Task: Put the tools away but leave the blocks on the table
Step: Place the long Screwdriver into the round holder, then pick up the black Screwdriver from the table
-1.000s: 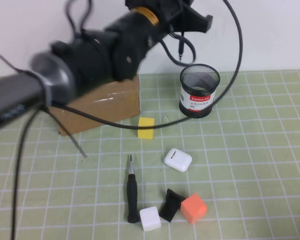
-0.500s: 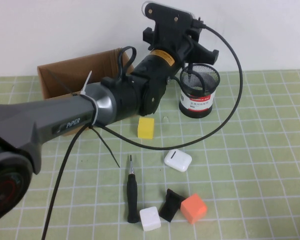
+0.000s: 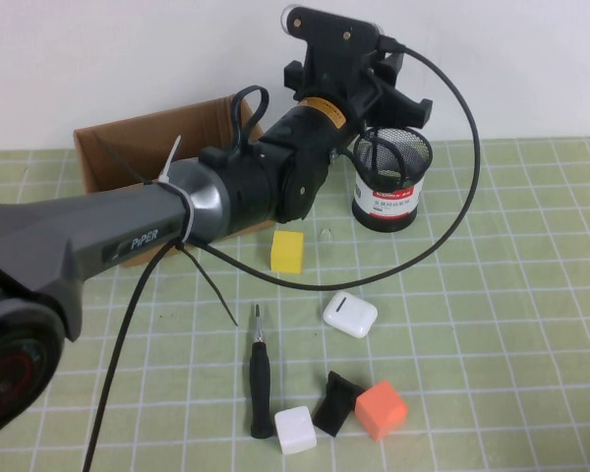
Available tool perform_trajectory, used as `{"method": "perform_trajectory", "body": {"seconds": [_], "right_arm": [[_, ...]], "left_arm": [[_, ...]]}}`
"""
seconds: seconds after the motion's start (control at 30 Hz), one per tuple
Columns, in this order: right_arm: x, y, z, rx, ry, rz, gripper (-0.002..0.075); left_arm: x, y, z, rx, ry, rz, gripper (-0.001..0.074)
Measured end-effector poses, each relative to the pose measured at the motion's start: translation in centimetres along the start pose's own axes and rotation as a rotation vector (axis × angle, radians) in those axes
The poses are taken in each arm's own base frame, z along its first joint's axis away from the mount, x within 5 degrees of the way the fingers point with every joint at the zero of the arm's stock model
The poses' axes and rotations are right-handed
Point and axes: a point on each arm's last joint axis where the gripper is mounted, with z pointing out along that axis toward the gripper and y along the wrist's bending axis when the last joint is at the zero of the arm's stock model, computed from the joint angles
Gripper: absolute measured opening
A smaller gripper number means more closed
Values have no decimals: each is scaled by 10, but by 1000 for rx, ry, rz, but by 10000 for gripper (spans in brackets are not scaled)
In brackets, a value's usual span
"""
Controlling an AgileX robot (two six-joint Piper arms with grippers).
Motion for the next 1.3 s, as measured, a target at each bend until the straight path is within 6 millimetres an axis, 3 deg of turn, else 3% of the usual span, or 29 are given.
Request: {"method": "perform_trajectory", "body": {"seconds": [0.13, 0.37, 0.5, 0.67, 0.73, 0.87, 1.07, 1.3], "right_arm": [[0, 0, 0, 0, 0, 0, -11], [0, 0, 0, 0, 0, 0, -11], [0, 0, 0, 0, 0, 0, -11], [0, 0, 0, 0, 0, 0, -11], [0, 0, 0, 0, 0, 0, -11], [0, 0, 0, 0, 0, 0, -11], [0, 0, 0, 0, 0, 0, -11], [0, 0, 0, 0, 0, 0, -11]], "left_arm": [[0, 0, 0, 0, 0, 4, 177], [-10, -2, -9, 31, 124, 33, 193], [-42, -3, -29, 67, 199, 88, 181], [-98, 2, -68, 100, 240, 142, 82], [-117, 12, -86, 95, 276, 138, 34], [-136, 43, -117, 40, 401, 55, 6], [-120, 80, -145, -63, 709, -153, 0], [-96, 75, -162, -54, 841, -262, 0]]}}
